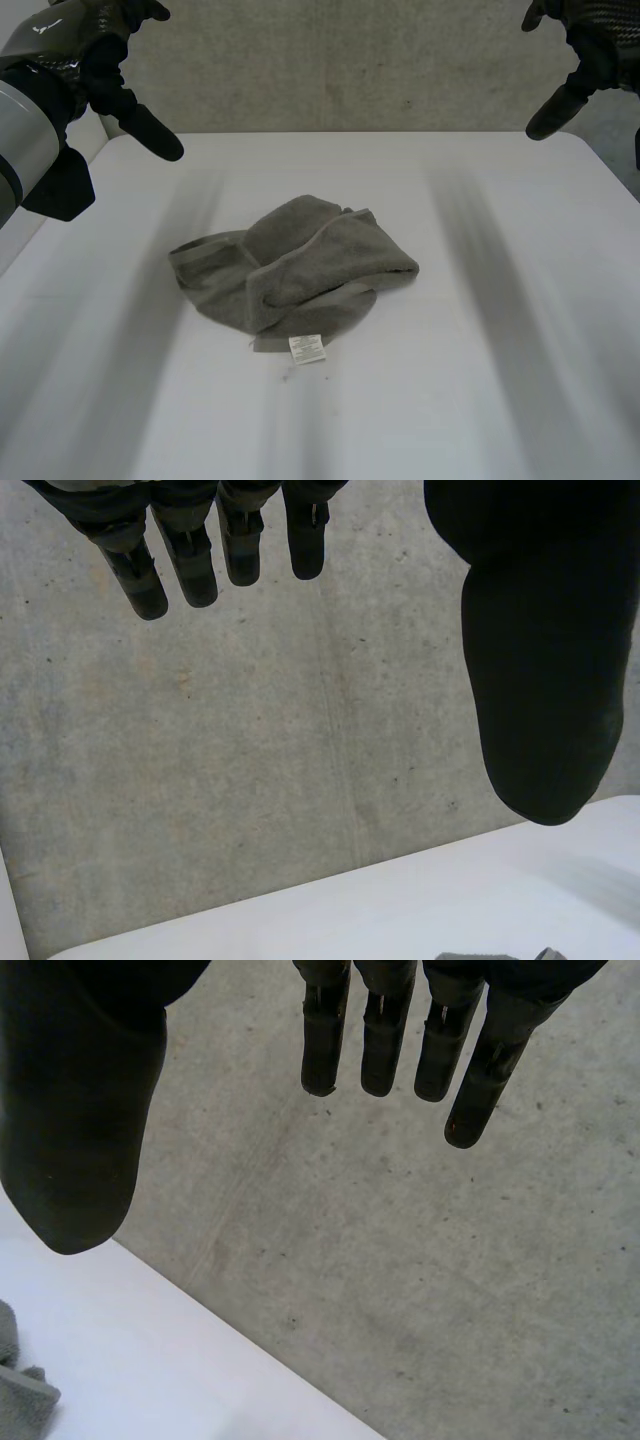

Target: Fold the towel.

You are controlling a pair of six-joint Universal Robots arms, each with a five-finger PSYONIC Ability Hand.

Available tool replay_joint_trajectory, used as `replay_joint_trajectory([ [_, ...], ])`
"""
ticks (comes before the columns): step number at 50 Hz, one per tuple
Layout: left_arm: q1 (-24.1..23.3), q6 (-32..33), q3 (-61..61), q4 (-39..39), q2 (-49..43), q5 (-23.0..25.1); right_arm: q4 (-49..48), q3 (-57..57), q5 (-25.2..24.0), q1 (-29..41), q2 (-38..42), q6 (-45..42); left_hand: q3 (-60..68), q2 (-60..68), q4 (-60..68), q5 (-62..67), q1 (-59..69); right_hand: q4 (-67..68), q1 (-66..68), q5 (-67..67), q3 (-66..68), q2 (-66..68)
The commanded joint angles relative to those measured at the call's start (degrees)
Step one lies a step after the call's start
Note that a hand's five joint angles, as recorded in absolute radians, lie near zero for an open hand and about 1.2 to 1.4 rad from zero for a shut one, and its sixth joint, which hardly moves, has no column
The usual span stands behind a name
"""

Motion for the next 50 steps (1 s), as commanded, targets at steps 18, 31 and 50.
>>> replay_joint_trajectory([
  [18, 0.38, 1.22, -2.58, 1.74, -0.29, 0.53, 0.91, -1.84, -1.18, 0.36, 5.23, 0.06, -1.02, -1.07, -0.95, -2.20, -1.17, -14.42, -14.43, -4.05, -4.15, -14.82],
  [31, 0.47, 1.40, -3.01, 2.97, -1.25, 0.62, -0.23, -0.79, -1.27, 0.53, 6.89, -1.08, -1.02, -1.07, -0.95, -2.20, -1.17, -14.42, -14.43, -4.05, -4.15, -14.82],
  [50, 3.28, 11.59, -14.79, 21.52, -20.59, 5.01, -8.59, -24.39, -17.09, 7.21, 45.62, -14.09, 0.03, -0.01, 0.11, -1.15, -0.12, -14.42, -14.43, -4.05, -4.15, -14.82],
])
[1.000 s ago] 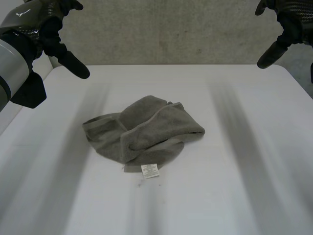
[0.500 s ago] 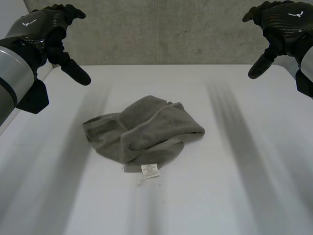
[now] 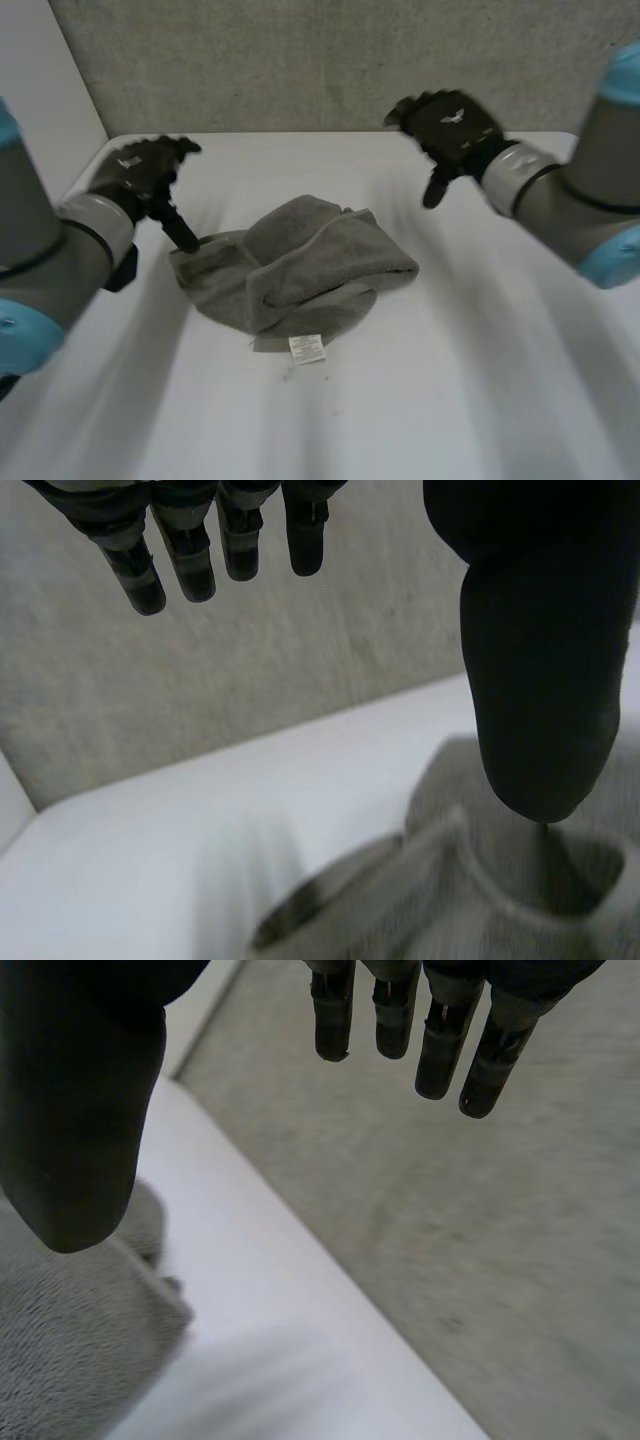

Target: Fold the towel.

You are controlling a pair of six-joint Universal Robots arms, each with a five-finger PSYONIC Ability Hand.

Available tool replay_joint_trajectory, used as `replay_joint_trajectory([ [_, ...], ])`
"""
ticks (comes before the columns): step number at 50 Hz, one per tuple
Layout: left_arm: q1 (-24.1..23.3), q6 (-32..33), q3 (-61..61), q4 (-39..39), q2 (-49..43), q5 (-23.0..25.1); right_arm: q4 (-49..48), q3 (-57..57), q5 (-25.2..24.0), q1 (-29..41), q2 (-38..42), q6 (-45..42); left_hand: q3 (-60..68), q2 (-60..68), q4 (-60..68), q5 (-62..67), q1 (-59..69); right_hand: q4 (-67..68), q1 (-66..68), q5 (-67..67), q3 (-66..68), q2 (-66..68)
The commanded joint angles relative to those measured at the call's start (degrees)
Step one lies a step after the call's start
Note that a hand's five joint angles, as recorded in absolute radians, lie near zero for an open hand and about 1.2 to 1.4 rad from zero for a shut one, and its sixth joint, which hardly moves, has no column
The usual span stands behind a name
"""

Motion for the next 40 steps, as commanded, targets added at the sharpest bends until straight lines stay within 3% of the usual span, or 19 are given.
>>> replay_joint_trajectory([
  [1, 0.02, 5.53, -3.07, 13.04, -10.02, 3.43, 0.24, -16.53, -3.18, 2.07, 19.68, -1.88, 2.71, 2.66, 2.68, 0.26, 2.16, -4.80, -3.37, -3.39, -3.63, -3.83],
  [9, 0.64, 9.66, -2.02, 19.92, -20.23, 5.63, 2.51, -31.39, -3.53, 3.30, 34.81, -1.88, 4.90, 4.85, 4.87, 2.45, 4.35, -4.80, -3.37, -3.39, -3.63, -3.83],
  [13, 0.73, 12.39, -1.58, 20.45, -22.17, 5.90, 5.34, -35.72, -4.50, 3.48, 38.35, -1.88, 16.64, 16.59, 16.60, 14.18, 16.09, -4.80, -3.37, -3.39, -3.63, -3.83],
  [16, 0.73, 13.01, -1.58, 20.45, -22.35, 5.90, 7.36, -38.10, -6.43, 4.01, 40.46, -1.88, 20.21, 20.17, 20.18, 17.76, 19.66, 4.03, 5.46, 5.44, 5.20, 5.00],
  [18, 0.73, 13.54, -1.67, 20.36, -22.35, 5.81, 9.11, -38.97, -8.10, 4.45, 40.81, -1.79, 27.45, 27.40, 27.41, 25.00, 26.90, 30.97, 32.41, 32.39, 32.15, 31.95],
  [19, 0.73, 14.06, -1.67, 20.27, -22.27, 5.81, 9.11, -38.98, -8.10, 4.45, 40.81, -1.79, 39.94, 39.89, 39.91, 37.49, 39.39, 31.11, 32.54, 32.52, 32.28, 32.08],
  [20, 0.73, 14.41, -1.67, 20.19, -22.09, 5.81, 9.55, -39.06, -8.36, 4.54, 40.29, -1.62, 52.22, 52.17, 52.19, 49.77, 51.67, 42.77, 44.20, 44.18, 43.94, 43.74],
  [21, 0.73, 14.42, -1.67, 20.19, -22.09, 5.81, 9.55, -39.06, -8.37, 4.54, 40.29, -1.62, 52.34, 52.30, 52.31, 49.89, 51.79, 42.88, 44.31, 44.29, 44.05, 43.86],
  [22, 0.73, 14.94, -1.58, 19.84, -21.57, 5.81, 10.08, -39.15, -8.37, 4.54, 39.50, -1.09, 64.17, 64.12, 64.13, 61.72, 63.62, 57.87, 59.30, 59.28, 59.04, 58.85],
  [23, 0.73, 14.94, -1.58, 19.83, -21.56, 5.81, 10.60, -39.15, -8.19, 4.71, 37.67, -0.22, 64.28, 64.24, 64.25, 61.83, 63.74, 65.12, 66.56, 66.53, 66.29, 66.10],
  [24, 0.90, 15.38, -1.06, 19.66, -20.26, 5.29, 11.04, -39.24, -7.76, 4.89, 35.56, 0.66, 70.43, 70.38, 70.39, 67.97, 69.88, 65.19, 66.63, 66.61, 66.37, 66.17],
  [28, 1.69, 14.68, -0.70, 19.92, -10.00, 4.93, 12.10, -38.89, -7.66, 4.89, 29.65, 3.48, 70.49, 70.44, 70.46, 68.04, 69.94, 65.20, 66.63, 66.61, 66.37, 66.17],
  [32, 1.78, 12.83, -0.26, 20.27, -1.17, 3.62, 14.64, -37.40, -7.40, 3.66, 16.95, 10.14, 70.49, 70.44, 70.46, 68.04, 69.94, 65.20, 66.63, 66.61, 66.37, 66.17],
  [34, 1.35, 7.76, 0.61, 20.45, 6.70, 1.25, 15.44, -36.43, -7.05, 2.60, 12.25, 11.92, 70.49, 70.44, 70.46, 68.04, 69.94, 65.20, 66.63, 66.61, 66.37, 66.17],
  [36, 1.43, 4.52, 1.31, 20.45, 10.39, 0.20, 17.02, -33.98, -6.09, -0.89, 3.33, 14.55, 70.49, 70.44, 70.46, 68.04, 69.94, 65.20, 66.63, 66.61, 66.37, 66.17],
  [40, 1.69, -1.93, 2.11, 20.36, 17.81, -0.78, 20.08, -30.12, -6.08, -3.98, -5.64, 14.73, 70.49, 70.44, 70.46, 68.04, 69.94, 65.20, 66.63, 66.61, 66.37, 66.17],
])
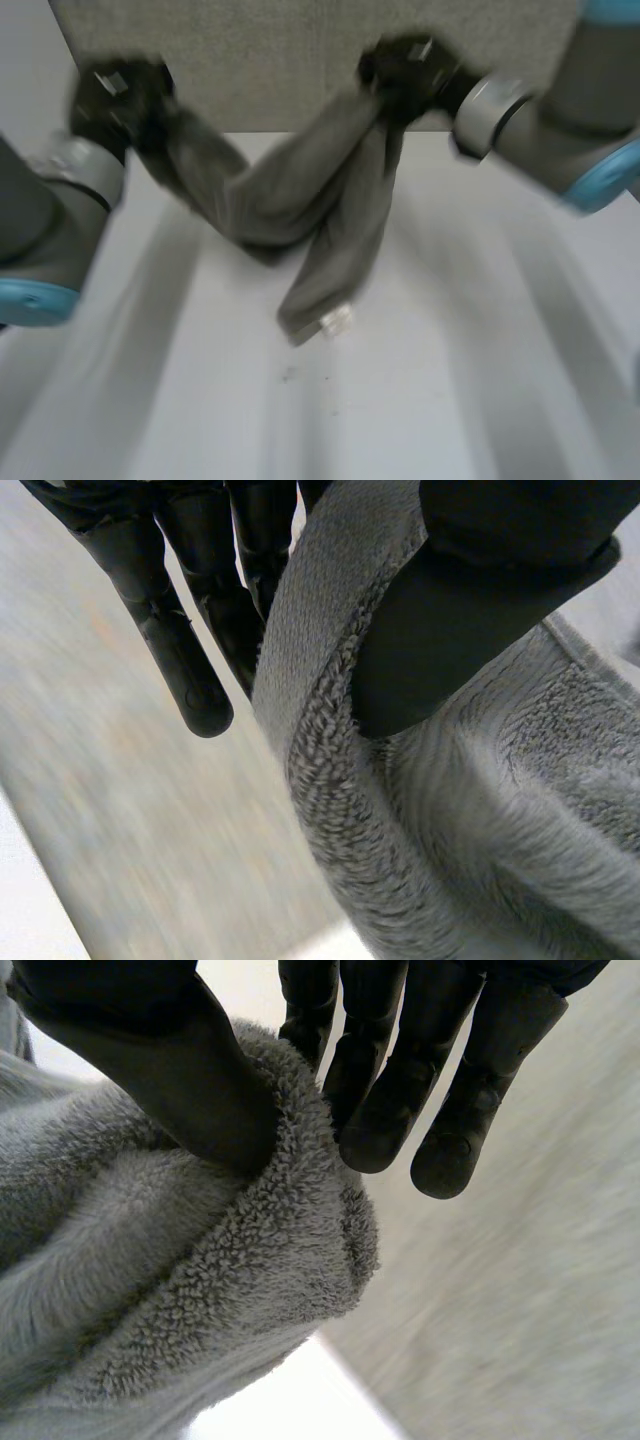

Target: Fold the towel.

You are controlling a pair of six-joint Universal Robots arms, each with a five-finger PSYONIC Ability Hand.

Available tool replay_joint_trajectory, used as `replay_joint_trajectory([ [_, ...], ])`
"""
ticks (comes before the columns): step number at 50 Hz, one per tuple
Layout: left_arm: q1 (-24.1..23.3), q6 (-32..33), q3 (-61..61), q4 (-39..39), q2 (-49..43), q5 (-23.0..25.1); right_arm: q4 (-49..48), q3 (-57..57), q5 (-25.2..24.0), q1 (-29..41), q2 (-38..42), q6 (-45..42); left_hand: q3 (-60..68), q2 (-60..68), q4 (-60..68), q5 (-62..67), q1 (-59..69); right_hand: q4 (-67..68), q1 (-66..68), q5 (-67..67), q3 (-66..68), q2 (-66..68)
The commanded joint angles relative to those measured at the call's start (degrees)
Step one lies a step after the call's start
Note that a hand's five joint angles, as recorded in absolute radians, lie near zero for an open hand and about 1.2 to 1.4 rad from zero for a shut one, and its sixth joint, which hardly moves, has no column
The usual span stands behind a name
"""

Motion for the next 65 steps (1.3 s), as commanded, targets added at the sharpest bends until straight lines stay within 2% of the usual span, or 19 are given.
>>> replay_joint_trajectory([
  [1, 0.31, -13.01, 1.75, -0.09, 16.52, -2.47, 6.46, 7.75, 0.09, -6.65, -20.29, 2.52, 10.43, 10.37, 10.30, 11.59, 12.07, 3.48, 4.59, 4.41, 3.62, 5.83],
  [7, 1.71, -15.67, 1.40, -5.00, 24.01, -2.21, 15.00, 13.66, -1.41, -10.53, -30.44, -0.56, 10.43, 10.37, 10.30, 11.59, 12.07, 3.48, 4.59, 4.41, 3.62, 5.83],
  [9, 1.80, -16.02, 1.23, -7.71, 24.72, -2.21, 21.82, 16.72, -2.89, -12.55, -33.85, -6.41, 10.43, 10.37, 10.30, 11.59, 12.07, 3.48, 4.59, 4.41, 3.62, 5.83],
  [13, 2.06, -16.11, -0.61, -15.37, 24.02, -2.12, 28.45, 20.25, -3.78, -12.82, -34.66, -14.97, 10.43, 10.37, 10.30, 11.59, 12.07, 3.48, 4.59, 4.41, 3.62, 5.83],
  [18, 2.41, -15.68, -3.34, -18.90, 20.44, -1.86, 33.02, 29.28, -2.82, -12.64, -33.35, -29.62, 10.43, 10.37, 10.30, 11.59, 12.07, 3.48, 4.59, 4.41, 3.62, 5.83],
  [22, 2.94, -15.41, -3.96, -19.52, 10.78, -1.68, 32.76, 31.41, -2.20, -12.64, -29.47, -31.14, 10.43, 10.37, 10.30, 11.59, 12.07, 3.48, 4.59, 4.41, 3.62, 5.83],
  [26, 2.68, -14.71, -2.48, -19.08, 4.19, -1.68, 30.12, 30.80, -0.35, -12.29, -24.37, -30.97, 10.43, 10.37, 10.30, 11.59, 12.07, 3.48, 4.59, 4.41, 3.62, 5.83],
  [31, 2.06, -15.32, 7.02, -16.36, -4.63, -1.50, 16.41, 22.27, 6.41, -8.25, -14.00, -30.88, 10.43, 10.37, 10.30, 11.59, 12.07, 3.48, 4.59, 4.41, 3.62, 5.83],
  [36, 2.68, -18.57, 18.01, -5.28, -7.80, 0.08, -11.46, 10.42, 13.43, -4.73, -8.38, -29.57, 10.43, 10.37, 10.30, 11.59, 12.07, 3.48, 4.59, 4.41, 3.62, 5.83],
  [37, 3.03, -20.75, 19.58, -0.41, -7.54, -0.01, -18.50, 11.89, 14.40, -4.38, -8.99, -27.47, 10.43, 10.37, 10.30, 11.59, 12.07, 3.48, 4.59, 4.41, 3.62, 5.83],
  [38, 3.55, -23.12, 19.85, 3.82, -7.27, 0.08, -18.57, 11.90, 14.41, -4.38, -8.99, -27.45, 10.43, 10.37, 10.30, 11.59, 12.07, 3.48, 4.59, 4.41, 3.62, 5.83],
  [40, 4.17, -25.32, 19.60, 7.43, -6.40, 0.25, -26.19, 18.28, 14.06, -4.73, -14.14, -20.28, 10.43, 10.37, 10.30, 11.59, 12.07, 3.48, 4.59, 4.41, 3.62, 5.83],
  [45, 7.06, -29.99, 14.09, 10.28, -2.80, 1.04, -26.49, 27.43, 11.61, -6.48, -19.71, -10.34, 10.43, 10.37, 10.30, 11.59, 12.07, 3.48, 4.59, 4.41, 3.62, 5.83],
  [49, 9.18, -30.53, 3.72, 10.19, -2.26, 3.93, -21.65, 34.31, 8.70, -6.66, -20.51, -10.84, 10.43, 10.37, 10.30, 11.59, 12.07, 3.48, 4.59, 4.41, 3.62, 5.83],
  [54, 10.06, -30.17, -8.14, 10.71, -2.26, 8.15, -12.24, 43.80, 7.29, -6.05, -21.82, -19.81, 10.43, 10.37, 10.30, 11.59, 12.07, 3.48, 4.59, 4.41, 3.62, 5.83],
  [56, 10.76, -30.17, -11.66, 10.71, -2.70, 9.38, -7.61, 51.76, 6.94, -5.96, -21.74, -28.12, 10.43, 10.37, 10.30, 11.59, 12.07, 3.48, 4.59, 4.41, 3.62, 5.83],
  [62, 12.44, -29.39, -22.66, 10.71, -5.24, 11.50, -5.83, 64.46, 7.29, -5.87, -19.45, -38.00, 10.43, 10.37, 10.30, 11.59, 12.07, 2.20, 3.31, 3.13, 2.33, 4.55],
  [64, 12.44, -28.43, -24.16, 10.54, -5.60, 11.50, -4.52, 70.06, 8.52, -4.74, -17.44, -42.90, 10.43, 10.37, 10.30, 11.59, 12.07, -27.90, -26.79, -26.97, -27.77, -25.55],
  [65, 12.61, -27.20, -25.39, 10.54, -5.51, 11.59, -4.51, 70.08, 8.52, -4.73, -17.43, -42.92, 10.43, 10.37, 10.30, 11.59, 12.07, -28.08, -26.97, -27.15, -27.95, -25.73],
])
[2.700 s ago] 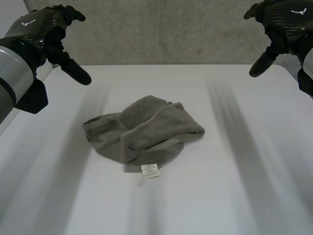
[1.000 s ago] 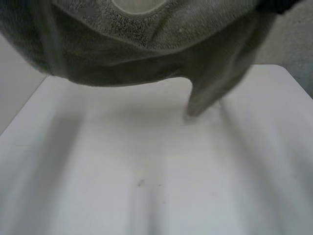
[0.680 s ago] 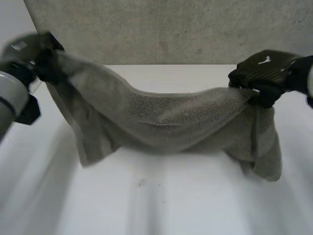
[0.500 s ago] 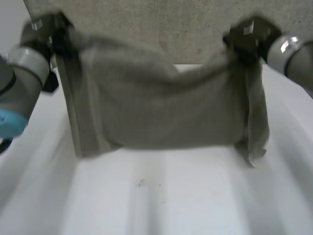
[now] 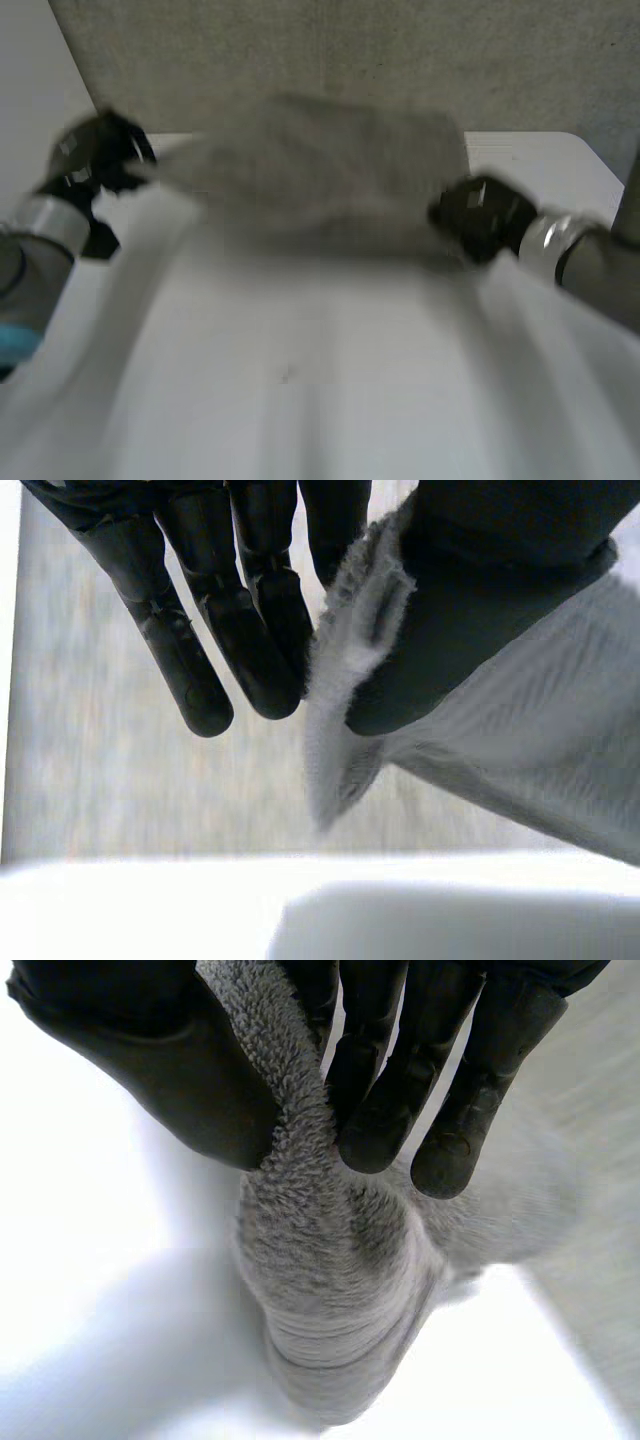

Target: Fold the towel.

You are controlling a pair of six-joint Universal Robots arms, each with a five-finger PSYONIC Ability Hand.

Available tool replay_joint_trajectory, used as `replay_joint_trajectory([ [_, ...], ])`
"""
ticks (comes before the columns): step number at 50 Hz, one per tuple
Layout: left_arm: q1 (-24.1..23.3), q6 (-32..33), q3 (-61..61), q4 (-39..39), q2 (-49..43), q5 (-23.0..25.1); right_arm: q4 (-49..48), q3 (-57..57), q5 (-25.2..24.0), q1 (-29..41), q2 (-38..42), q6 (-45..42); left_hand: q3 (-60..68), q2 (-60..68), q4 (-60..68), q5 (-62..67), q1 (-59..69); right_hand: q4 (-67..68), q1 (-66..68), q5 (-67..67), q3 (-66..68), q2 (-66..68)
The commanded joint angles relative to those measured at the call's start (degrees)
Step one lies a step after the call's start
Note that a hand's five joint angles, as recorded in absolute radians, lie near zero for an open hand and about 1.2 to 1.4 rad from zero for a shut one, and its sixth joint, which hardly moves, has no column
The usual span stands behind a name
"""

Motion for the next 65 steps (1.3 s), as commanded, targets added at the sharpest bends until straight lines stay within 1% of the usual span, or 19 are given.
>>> replay_joint_trajectory([
  [1, 0.83, 2.92, -8.53, -0.17, -1.99, 1.06, 3.19, 13.52, 2.47, 2.26, 3.08, -13.11, 10.29, 10.23, 10.22, 11.32, 11.56, -48.23, -47.07, -47.73, -48.19, -47.01],
  [2, 1.00, 4.32, -9.31, -0.08, -1.64, 1.06, 4.07, 13.79, 2.39, 2.53, 2.03, -13.30, 10.29, 10.23, 10.22, 11.32, 11.56, -64.85, -63.69, -64.35, -64.81, -63.63],
  [8, 2.76, 7.93, -11.16, -0.25, 1.08, 1.06, 3.03, 11.60, 1.78, 2.71, -6.59, -6.01, 10.29, 10.23, 10.22, 11.32, 11.56, -64.85, -63.69, -64.35, -64.81, -63.63],
  [10, 2.76, 7.93, -11.42, -0.08, 1.96, 1.15, 1.54, 8.54, 1.34, 2.44, -10.79, 4.04, 10.29, 10.23, 10.22, 11.32, 11.56, -64.85, -63.69, -64.35, -64.81, -63.63],
  [13, 2.76, 7.85, -12.04, 0.10, 3.11, 1.07, 1.09, 7.03, 0.99, 1.74, -11.34, 9.37, 10.29, 10.23, 10.22, 11.32, 11.56, -64.85, -63.69, -64.35, -64.81, -63.63],
  [14, 2.68, 7.76, -12.22, 0.10, 3.37, 1.06, 0.83, 5.72, 0.46, -0.09, -11.34, 14.94, 10.29, 10.23, 10.22, 11.32, 11.56, -64.85, -63.69, -64.35, -64.81, -63.63],
  [18, 2.67, 7.76, -12.74, 0.10, 3.90, 1.06, 0.83, 3.96, -0.24, -2.73, -10.29, 19.03, 10.29, 10.23, 10.22, 11.32, 11.56, -64.85, -63.69, -64.35, -64.81, -63.63],
  [23, 2.67, 7.76, -13.89, 0.10, 4.52, 1.06, 1.71, 0.61, 0.72, -2.65, -3.87, 15.87, 10.29, 10.23, 10.22, 11.32, 11.56, -61.74, -60.58, -61.24, -61.70, -60.52],
  [25, 2.67, 7.76, -14.15, 0.10, 4.78, 1.06, 4.42, -2.89, 1.42, -2.57, 1.30, 12.37, 10.29, 10.23, 10.22, 11.32, 11.56, -49.34, -48.18, -48.84, -49.30, -48.12],
  [28, 2.67, 7.85, -14.59, 0.10, 5.48, 1.06, 8.54, -4.57, 3.61, -3.00, 4.39, 10.69, 10.29, 10.23, 10.22, 11.32, 11.56, -41.60, -40.44, -41.10, -41.56, -40.38],
  [35, 2.76, 7.76, -15.47, 0.10, 6.54, 1.15, 9.10, 1.99, 3.45, -7.38, 0.81, 9.73, 10.29, 10.23, 10.22, 11.32, 11.56, -40.35, -39.19, -39.85, -40.31, -39.13],
  [38, 2.76, 7.85, -15.47, 0.10, 6.54, 1.15, 7.25, 7.62, 1.17, -10.38, -4.11, 8.50, 10.29, 10.23, 10.22, 11.32, 11.56, -51.09, -49.94, -50.60, -51.06, -49.88],
  [44, 2.76, 7.93, -15.47, 0.19, 6.54, 1.15, 3.83, 18.78, -4.98, -16.09, -10.01, 4.55, 10.29, 10.23, 10.22, 11.32, 11.56, -51.48, -50.32, -50.98, -51.44, -50.26],
  [49, 2.76, 8.02, -15.47, 0.19, 6.54, 1.15, 0.32, 24.15, -7.97, -18.65, -10.46, 1.91, 10.29, 10.23, 10.22, 11.32, 11.56, -51.47, -50.32, -50.98, -51.44, -50.26],
  [56, 2.76, 8.02, -15.56, 0.19, 6.54, 1.15, -7.34, 27.68, -8.15, -18.39, -7.03, 1.20, 10.29, 10.23, 10.22, 11.32, 11.56, -49.96, -48.80, -49.46, -49.92, -48.74],
  [61, 2.76, 8.02, -15.56, 0.10, 6.54, 1.15, -11.56, 27.51, -7.98, -18.39, -2.55, 1.02, 10.29, 10.23, 10.22, 11.32, 11.56, -37.51, -36.36, -37.02, -37.48, -36.30],
  [62, 2.76, 8.02, -15.56, 0.10, 6.54, 1.15, -12.00, 27.07, -7.80, -18.39, -1.76, 1.02, 10.29, 10.23, 10.22, 11.32, 11.56, -20.69, -19.53, -20.20, -20.66, -19.48],
  [63, 2.76, 8.02, -15.56, 0.01, 6.63, 1.15, -12.09, 26.46, -7.63, -18.39, -1.58, 1.54, 10.29, 10.23, 10.22, 11.32, 11.56, 4.89, 6.05, 5.39, 4.93, 6.11],
  [65, 2.76, 8.20, -15.56, -0.34, 7.24, 1.07, -12.09, 25.23, -7.28, -18.39, -2.28, 2.24, 10.29, 10.23, 10.22, 11.32, 11.56, 5.15, 6.31, 5.65, 5.19, 6.37],
])
